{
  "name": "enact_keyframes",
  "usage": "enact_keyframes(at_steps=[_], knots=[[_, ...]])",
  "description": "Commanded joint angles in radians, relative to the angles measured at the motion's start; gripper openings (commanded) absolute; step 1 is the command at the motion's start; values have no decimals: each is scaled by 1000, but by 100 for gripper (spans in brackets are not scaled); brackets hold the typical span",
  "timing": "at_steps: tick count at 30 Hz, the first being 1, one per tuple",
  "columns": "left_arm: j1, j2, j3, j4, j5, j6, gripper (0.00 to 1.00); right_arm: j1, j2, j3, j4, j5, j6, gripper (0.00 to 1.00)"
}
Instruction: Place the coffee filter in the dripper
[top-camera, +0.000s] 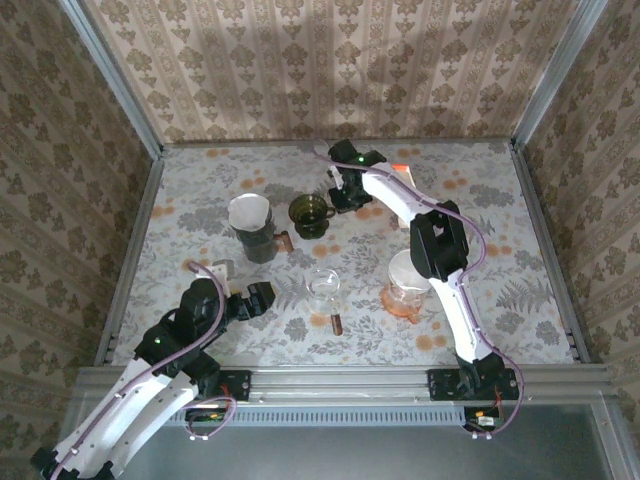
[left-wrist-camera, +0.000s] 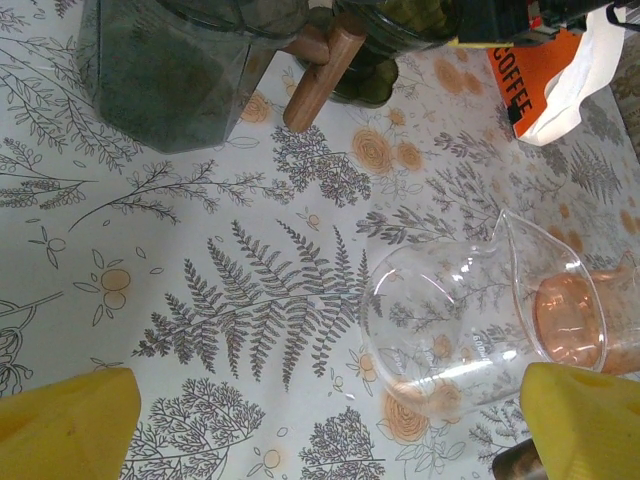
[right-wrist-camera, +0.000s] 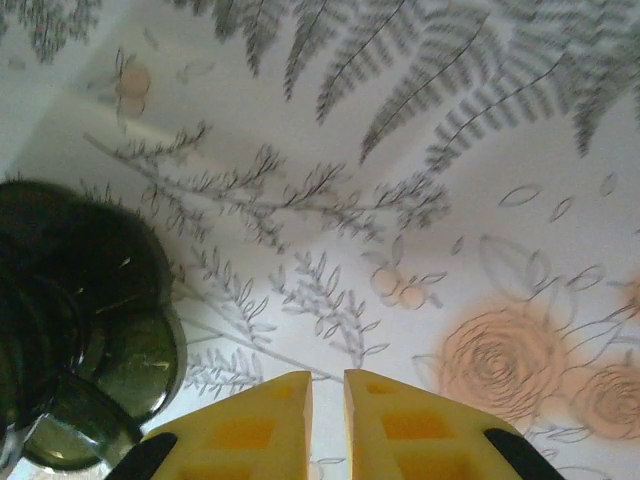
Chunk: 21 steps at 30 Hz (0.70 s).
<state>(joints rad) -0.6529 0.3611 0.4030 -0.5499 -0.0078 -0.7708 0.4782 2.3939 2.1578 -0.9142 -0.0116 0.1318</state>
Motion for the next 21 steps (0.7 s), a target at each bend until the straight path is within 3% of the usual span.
enact_keyframes(at_steps=[1,10,16,21], knots=[[6,3,2,-1,17,-14,100,21,-113,-67,32,-7,-7,18],[7,-10,-19,3,28,-22,100,33,-316,-277,115,23,11,22],[9,-10,-29,14,29,-25,100,47,-387,-367,168,-96,-76,54],[15,-9,-29,13,27,-24,100,87,-355,-377,184,-97,-111,63]])
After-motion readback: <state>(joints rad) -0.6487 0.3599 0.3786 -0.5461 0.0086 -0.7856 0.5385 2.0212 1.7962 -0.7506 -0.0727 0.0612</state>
